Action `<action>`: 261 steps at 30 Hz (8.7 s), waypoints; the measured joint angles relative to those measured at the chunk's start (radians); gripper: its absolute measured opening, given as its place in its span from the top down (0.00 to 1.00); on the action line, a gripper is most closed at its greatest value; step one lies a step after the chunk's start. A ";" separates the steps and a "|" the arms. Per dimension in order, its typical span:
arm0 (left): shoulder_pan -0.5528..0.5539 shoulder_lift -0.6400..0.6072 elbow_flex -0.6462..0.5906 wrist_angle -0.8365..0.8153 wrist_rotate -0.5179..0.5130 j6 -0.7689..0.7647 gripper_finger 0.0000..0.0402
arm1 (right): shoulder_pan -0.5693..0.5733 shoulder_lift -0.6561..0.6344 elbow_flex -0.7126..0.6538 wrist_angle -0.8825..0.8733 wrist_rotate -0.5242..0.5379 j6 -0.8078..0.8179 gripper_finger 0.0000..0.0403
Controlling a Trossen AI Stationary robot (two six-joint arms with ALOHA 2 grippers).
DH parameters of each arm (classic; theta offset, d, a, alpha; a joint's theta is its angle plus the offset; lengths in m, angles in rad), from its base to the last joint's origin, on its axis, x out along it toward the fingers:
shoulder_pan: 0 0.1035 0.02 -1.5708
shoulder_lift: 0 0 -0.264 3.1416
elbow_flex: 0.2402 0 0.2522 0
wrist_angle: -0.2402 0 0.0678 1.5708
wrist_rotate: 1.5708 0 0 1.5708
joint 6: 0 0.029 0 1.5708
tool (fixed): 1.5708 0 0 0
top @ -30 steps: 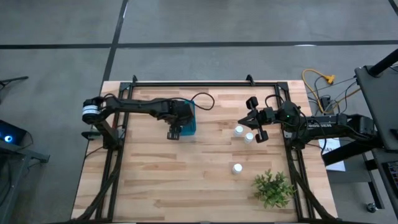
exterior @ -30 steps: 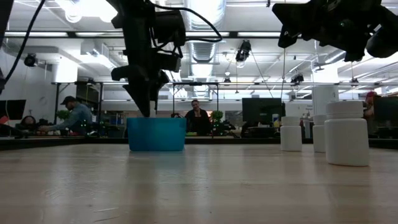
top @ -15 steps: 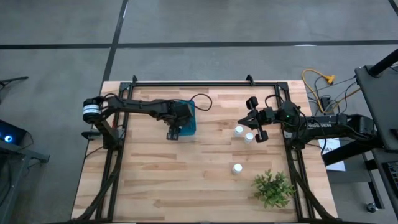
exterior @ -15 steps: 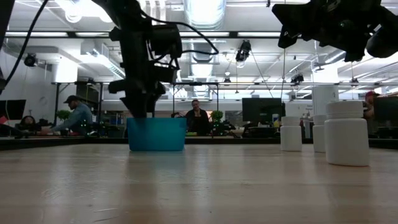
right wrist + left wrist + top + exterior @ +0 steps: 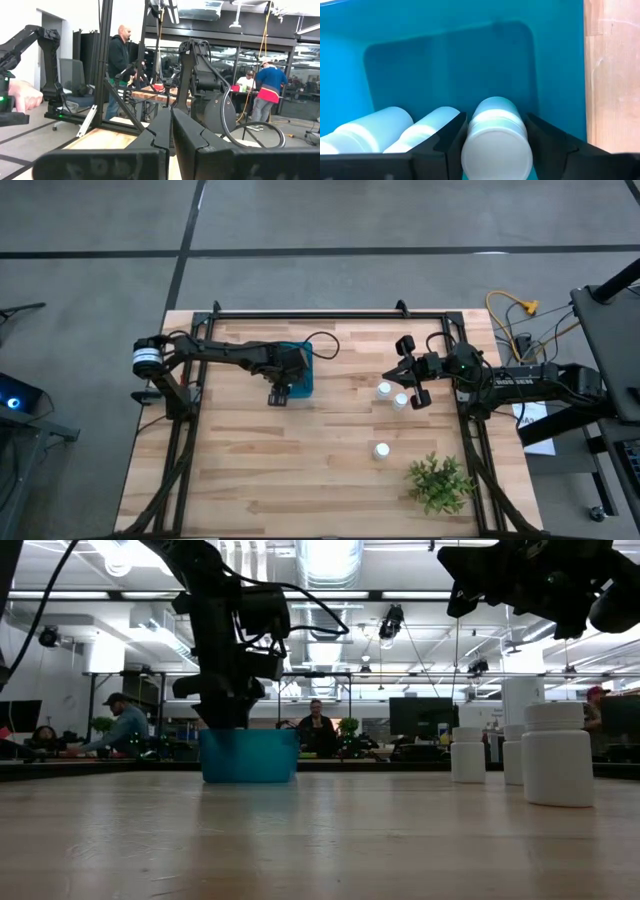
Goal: Pick and place pill bottles into a basket
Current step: Put the white medicine bottle into the blue bin
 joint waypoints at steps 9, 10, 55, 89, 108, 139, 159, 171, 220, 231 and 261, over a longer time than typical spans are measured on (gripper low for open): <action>0.000 0.000 -0.003 0.000 0.000 -0.002 0.58 | 0.000 0.000 0.000 0.000 0.000 0.000 0.98; 0.000 0.000 -0.004 -0.001 0.000 -0.002 0.56 | 0.000 0.000 0.000 0.000 0.000 0.000 0.98; 0.000 0.007 0.006 -0.066 -0.004 -0.098 0.53 | 0.000 0.000 0.000 0.000 0.001 -0.006 0.98; 0.001 0.000 0.009 -0.078 -0.007 -0.098 0.41 | 0.001 0.000 0.000 0.000 0.001 -0.007 0.98; -0.036 -0.085 0.185 -0.082 0.000 -0.110 0.41 | -0.001 0.000 0.000 -0.054 0.001 -0.008 0.98; -0.174 -0.560 -0.438 0.952 0.006 -0.176 0.41 | -0.068 -0.053 0.364 -1.189 0.002 -0.268 0.98; -0.186 -0.615 -0.446 0.941 0.007 -0.220 0.41 | -0.068 -0.005 0.447 -1.547 0.168 -0.439 0.89; -0.186 -0.682 -0.506 0.977 0.008 -0.202 0.41 | -0.067 0.001 0.447 -1.548 0.189 -0.446 0.54; -0.186 -0.798 -0.598 1.019 0.012 -0.254 0.41 | -0.027 0.534 0.516 -1.516 0.265 -0.531 0.46; -0.186 -0.800 -0.598 1.025 0.011 -0.254 0.41 | -0.027 0.533 0.516 -1.527 0.264 -0.540 0.60; -0.186 -0.806 -0.598 1.070 0.011 -0.254 0.41 | -0.027 0.670 0.817 -1.504 0.257 -0.572 0.60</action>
